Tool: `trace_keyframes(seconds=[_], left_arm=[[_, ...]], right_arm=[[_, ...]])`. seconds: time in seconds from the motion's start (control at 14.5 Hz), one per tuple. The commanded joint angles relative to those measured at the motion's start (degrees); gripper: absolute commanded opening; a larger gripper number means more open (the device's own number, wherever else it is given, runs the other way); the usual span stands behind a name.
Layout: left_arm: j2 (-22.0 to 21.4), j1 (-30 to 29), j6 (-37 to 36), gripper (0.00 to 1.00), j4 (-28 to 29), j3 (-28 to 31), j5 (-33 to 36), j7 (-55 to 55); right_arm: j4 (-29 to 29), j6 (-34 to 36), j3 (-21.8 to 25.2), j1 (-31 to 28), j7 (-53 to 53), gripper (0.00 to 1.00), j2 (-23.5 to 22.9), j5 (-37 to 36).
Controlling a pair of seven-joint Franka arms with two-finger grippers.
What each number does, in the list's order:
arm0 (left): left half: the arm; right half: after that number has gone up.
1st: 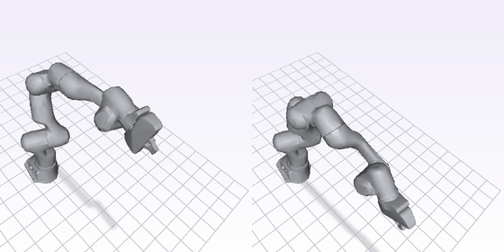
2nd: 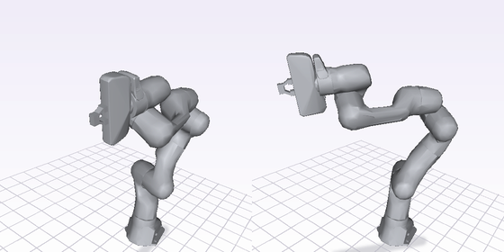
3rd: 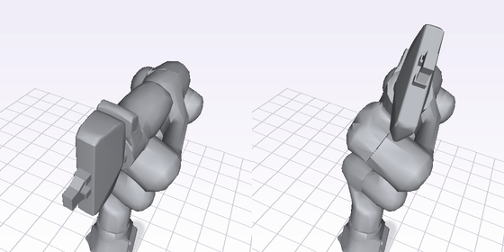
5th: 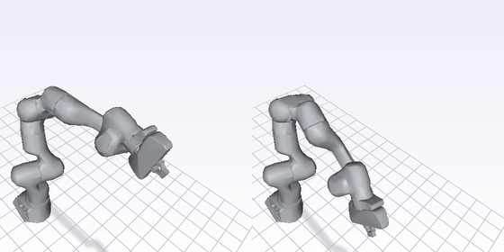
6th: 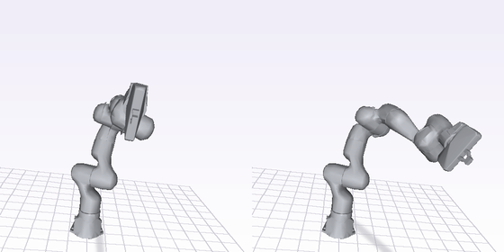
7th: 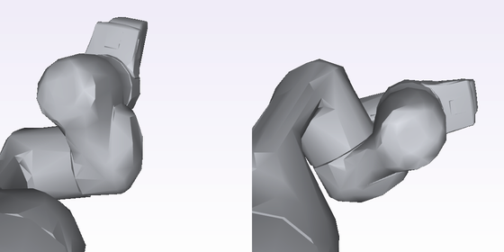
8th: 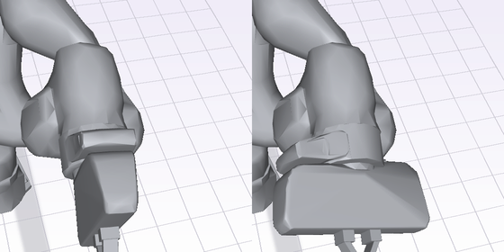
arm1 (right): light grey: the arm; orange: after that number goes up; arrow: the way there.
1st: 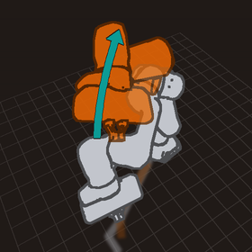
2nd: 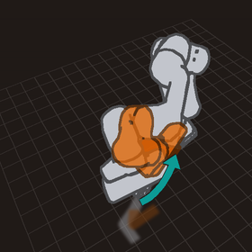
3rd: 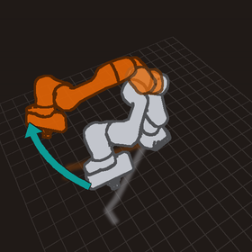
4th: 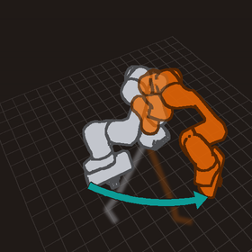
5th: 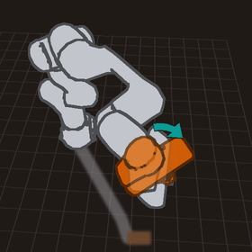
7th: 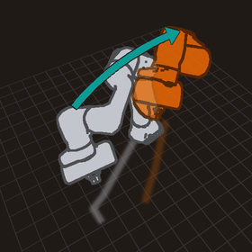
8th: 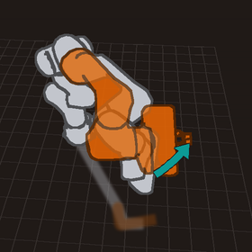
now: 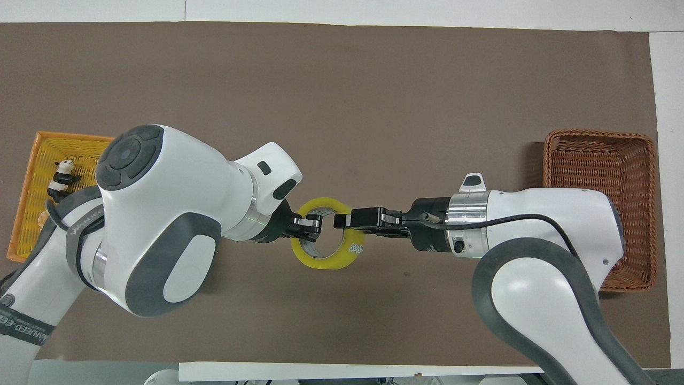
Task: Move tape to another basket
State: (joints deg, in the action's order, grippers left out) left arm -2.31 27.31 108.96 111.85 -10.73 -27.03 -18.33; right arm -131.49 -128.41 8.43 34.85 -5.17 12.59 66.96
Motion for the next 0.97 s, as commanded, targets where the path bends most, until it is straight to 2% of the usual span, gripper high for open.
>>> trace_keyframes(seconds=[0.0, 0.14, 0.28, 0.48, 0.69, 0.9], left_arm=[[-0.76, 0.11, 1.08, 0.98, 0.12, 0.09, -0.04, -0.39], [-0.85, -0.15, 0.12, 1.00, -1.54, 0.27, 0.05, -0.48], [-1.72, -1.90, -4.43, 1.00, -4.26, 0.80, 0.05, -0.39], [-2.17, -11.20, -15.77, 1.00, -10.41, 0.80, 1.88, -0.13], [-2.26, -17.10, -16.42, 1.00, -10.96, 0.71, 13.18, 0.05], [-1.99, -22.72, -15.98, 1.00, -10.96, 0.71, 23.84, 0.40]], right_arm=[[-0.87, 1.23, -0.25, -0.57, -0.72, 0.00, 1.56, 0.71], [-0.87, 1.23, -0.25, -0.57, -0.72, 0.00, 1.56, 0.63], [-0.87, 1.23, -0.25, -0.57, -0.72, 0.00, 1.56, 0.63], [-0.87, 1.23, -0.25, -0.57, -0.72, 0.00, 1.56, 0.63], [-0.87, 1.49, 0.01, -0.74, -0.89, 0.00, 1.48, 0.37], [0.18, 8.84, 0.01, -8.01, -1.68, 0.00, 1.39, -5.32]])
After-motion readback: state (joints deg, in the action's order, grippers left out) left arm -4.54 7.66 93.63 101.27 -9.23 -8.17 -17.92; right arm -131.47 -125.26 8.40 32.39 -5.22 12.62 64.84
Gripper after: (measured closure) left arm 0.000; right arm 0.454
